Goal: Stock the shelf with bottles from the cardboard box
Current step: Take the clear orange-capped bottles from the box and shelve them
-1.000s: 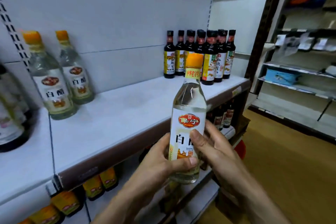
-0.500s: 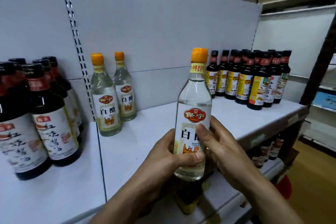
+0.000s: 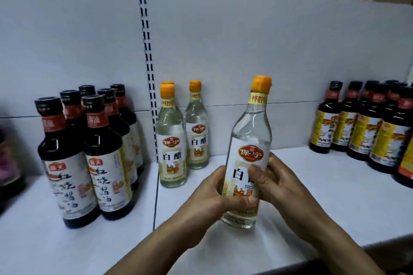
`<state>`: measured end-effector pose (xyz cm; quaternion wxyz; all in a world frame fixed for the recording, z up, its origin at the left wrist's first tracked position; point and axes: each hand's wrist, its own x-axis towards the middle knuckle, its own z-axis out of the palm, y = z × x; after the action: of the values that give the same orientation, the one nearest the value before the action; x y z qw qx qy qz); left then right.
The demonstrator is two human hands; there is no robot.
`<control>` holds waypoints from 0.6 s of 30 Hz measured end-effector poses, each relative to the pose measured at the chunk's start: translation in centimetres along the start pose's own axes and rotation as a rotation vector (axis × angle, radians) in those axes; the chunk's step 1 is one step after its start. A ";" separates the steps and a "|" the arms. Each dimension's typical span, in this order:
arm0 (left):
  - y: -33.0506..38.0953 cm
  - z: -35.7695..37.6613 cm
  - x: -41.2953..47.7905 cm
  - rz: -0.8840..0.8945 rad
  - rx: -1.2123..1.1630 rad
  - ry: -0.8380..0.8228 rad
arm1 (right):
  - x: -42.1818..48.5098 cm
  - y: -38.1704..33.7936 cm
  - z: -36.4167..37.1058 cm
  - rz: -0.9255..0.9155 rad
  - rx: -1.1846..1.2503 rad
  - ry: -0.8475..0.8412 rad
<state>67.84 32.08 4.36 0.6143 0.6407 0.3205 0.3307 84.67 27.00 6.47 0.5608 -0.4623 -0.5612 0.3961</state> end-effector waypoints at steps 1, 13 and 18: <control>-0.2 -0.3 0.3 -0.012 -0.010 0.017 | 0.6 0.2 0.1 0.002 0.004 -0.017; -0.5 -3.1 3.1 -0.054 -0.089 0.119 | 7.0 1.5 0.8 0.030 -0.027 -0.183; -1.5 -4.3 4.2 -0.045 -0.092 0.142 | 8.8 2.3 1.3 0.025 -0.056 -0.220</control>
<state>66.75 38.09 3.13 0.6262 0.5793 0.3621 0.3757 84.07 36.19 6.47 0.4774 -0.4386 -0.6245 0.4356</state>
